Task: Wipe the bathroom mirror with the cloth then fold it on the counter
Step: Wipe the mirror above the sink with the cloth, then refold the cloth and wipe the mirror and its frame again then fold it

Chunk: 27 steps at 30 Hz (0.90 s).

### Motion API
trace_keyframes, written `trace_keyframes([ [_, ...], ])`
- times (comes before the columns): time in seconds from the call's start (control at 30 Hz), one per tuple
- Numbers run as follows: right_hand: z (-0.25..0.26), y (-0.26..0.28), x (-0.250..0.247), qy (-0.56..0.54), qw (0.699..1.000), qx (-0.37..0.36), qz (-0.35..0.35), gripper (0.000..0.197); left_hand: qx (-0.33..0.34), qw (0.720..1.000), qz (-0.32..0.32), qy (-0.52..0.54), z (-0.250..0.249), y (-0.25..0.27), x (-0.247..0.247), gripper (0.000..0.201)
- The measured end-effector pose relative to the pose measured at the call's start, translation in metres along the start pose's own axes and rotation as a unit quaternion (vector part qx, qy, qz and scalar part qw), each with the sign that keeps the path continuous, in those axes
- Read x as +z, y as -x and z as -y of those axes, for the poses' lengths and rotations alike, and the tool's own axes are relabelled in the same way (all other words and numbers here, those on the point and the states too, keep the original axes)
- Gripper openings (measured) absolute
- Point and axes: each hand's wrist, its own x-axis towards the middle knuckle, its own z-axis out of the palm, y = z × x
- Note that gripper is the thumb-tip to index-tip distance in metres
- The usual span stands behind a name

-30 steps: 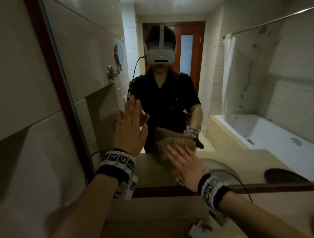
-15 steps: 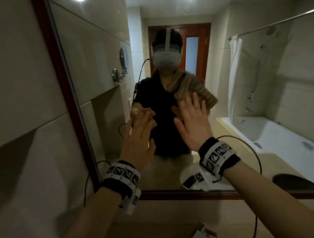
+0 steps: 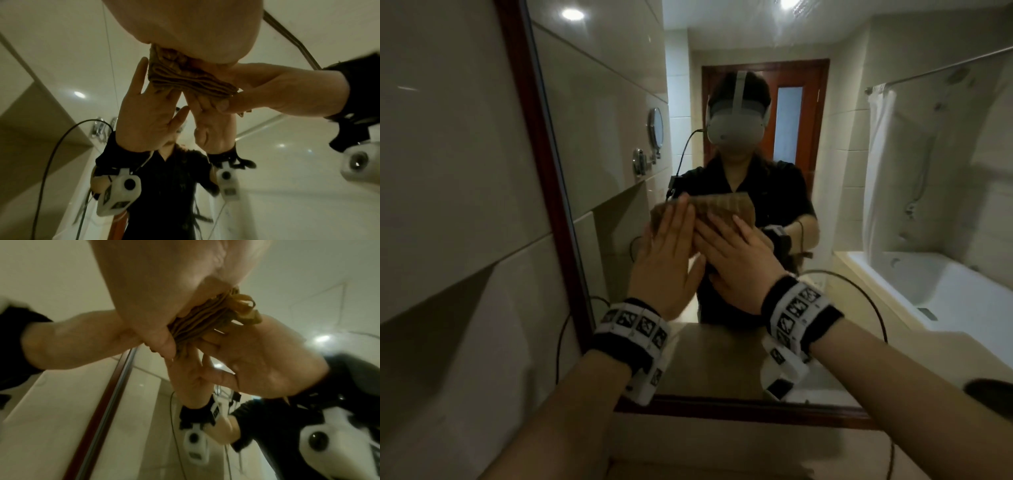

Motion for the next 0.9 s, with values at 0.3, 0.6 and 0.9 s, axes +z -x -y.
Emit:
trace_keyframes([
  [0.3, 0.025, 0.045, 0.037, -0.046, 0.997, -0.048, 0.027, 0.081, 0.063, 0.995, 0.054, -0.060, 0.020, 0.057, 0.037, 0.080],
  [0.6, 0.015, 0.061, 0.049, -0.130, 0.982, -0.014, -0.139, 0.045, 0.118, 0.986, -0.014, -0.115, 0.026, 0.082, 0.066, 0.081],
  [0.9, 0.079, 0.090, 0.072, -0.206, 0.974, 0.092, -0.022, 0.027, 0.042, 0.997, 0.003, 0.067, 0.010, 0.109, 0.063, 0.034],
])
